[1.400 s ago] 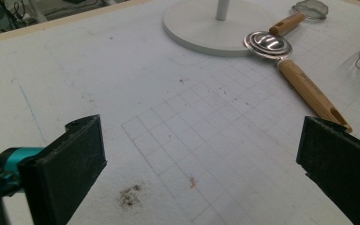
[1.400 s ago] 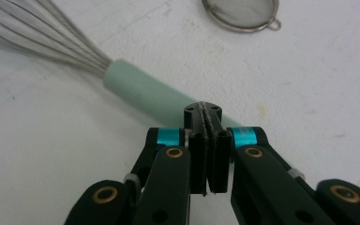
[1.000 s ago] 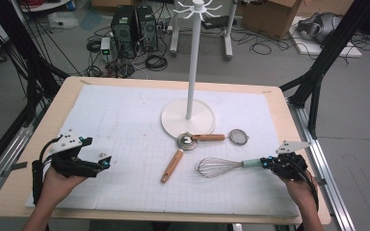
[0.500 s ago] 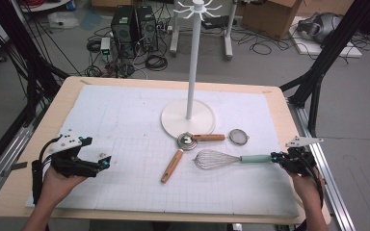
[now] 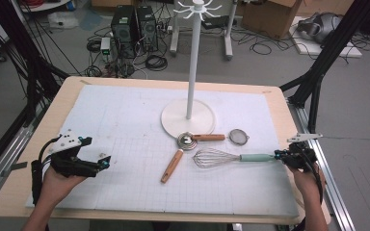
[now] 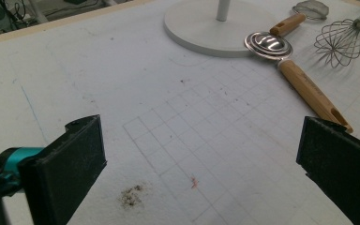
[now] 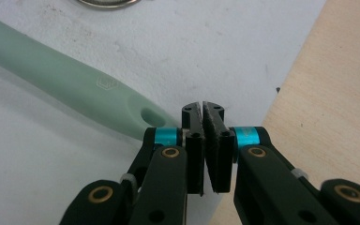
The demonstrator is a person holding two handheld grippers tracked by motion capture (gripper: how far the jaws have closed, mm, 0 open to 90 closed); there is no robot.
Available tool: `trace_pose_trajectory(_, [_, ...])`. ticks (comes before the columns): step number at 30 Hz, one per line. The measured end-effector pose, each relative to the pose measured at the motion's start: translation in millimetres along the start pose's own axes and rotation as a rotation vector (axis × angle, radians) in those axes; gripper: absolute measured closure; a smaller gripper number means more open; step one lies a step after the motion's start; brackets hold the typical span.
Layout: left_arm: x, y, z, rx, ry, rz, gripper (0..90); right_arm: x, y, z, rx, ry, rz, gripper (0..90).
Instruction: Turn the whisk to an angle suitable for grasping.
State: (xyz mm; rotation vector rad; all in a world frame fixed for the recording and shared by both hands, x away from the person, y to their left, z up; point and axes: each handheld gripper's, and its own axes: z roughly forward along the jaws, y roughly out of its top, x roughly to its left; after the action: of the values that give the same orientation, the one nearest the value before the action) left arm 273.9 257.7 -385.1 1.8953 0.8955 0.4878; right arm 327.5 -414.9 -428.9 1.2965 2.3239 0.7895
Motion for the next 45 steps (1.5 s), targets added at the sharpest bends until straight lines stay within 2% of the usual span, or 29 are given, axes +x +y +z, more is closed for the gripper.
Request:
trace_pose_trajectory(3, [-0.5, -0.2, 0.3, 0.001, 0.001, 0.001, 1.9, 0.0, -3.2, 1.5, 0.013, 0.006, -0.002, 87.4])
trace_pose_trajectory(35, [-0.6, 1.1, -1.4, -0.006, 0.000, 0.001, 1.9, 3.6, -3.5, -1.8, 0.010, 0.052, -0.019, 89.4])
trace_pose_trajectory(45, [-0.4, 1.5, -1.9, -0.007, 0.002, 0.003, 1.9, 9.2, -0.8, 0.8, 0.013, 0.085, -0.031, 89.4])
